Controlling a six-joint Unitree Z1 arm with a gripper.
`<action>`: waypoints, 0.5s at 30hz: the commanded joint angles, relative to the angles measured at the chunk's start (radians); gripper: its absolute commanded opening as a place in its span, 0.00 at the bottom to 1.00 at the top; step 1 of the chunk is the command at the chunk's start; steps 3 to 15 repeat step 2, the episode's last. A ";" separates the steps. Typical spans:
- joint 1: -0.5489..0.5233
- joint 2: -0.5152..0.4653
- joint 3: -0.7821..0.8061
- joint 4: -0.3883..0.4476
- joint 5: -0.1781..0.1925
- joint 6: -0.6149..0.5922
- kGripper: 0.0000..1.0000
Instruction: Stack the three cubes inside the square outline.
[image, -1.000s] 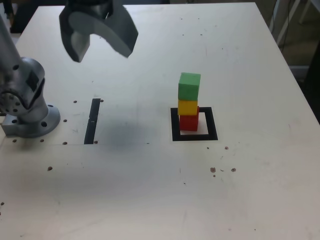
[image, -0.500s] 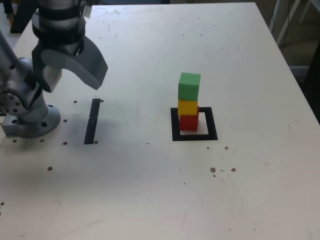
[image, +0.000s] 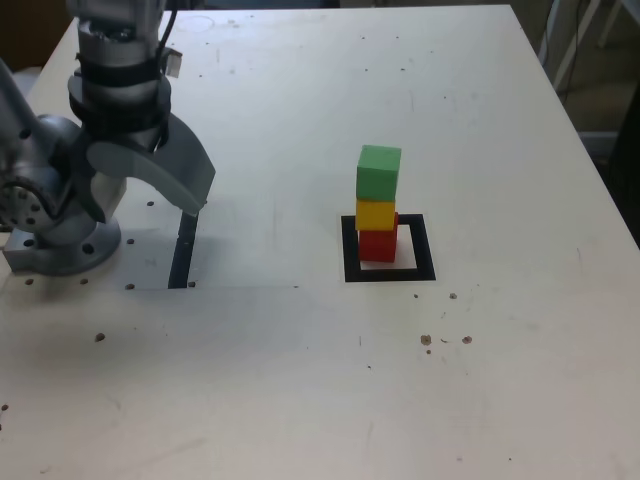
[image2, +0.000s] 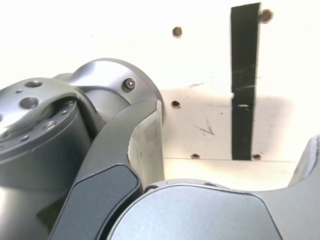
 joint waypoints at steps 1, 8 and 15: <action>0.001 0.006 0.025 -0.026 -0.003 -0.002 1.00; 0.001 0.006 0.038 -0.037 -0.002 -0.002 1.00; 0.001 0.006 0.038 -0.037 -0.002 -0.002 1.00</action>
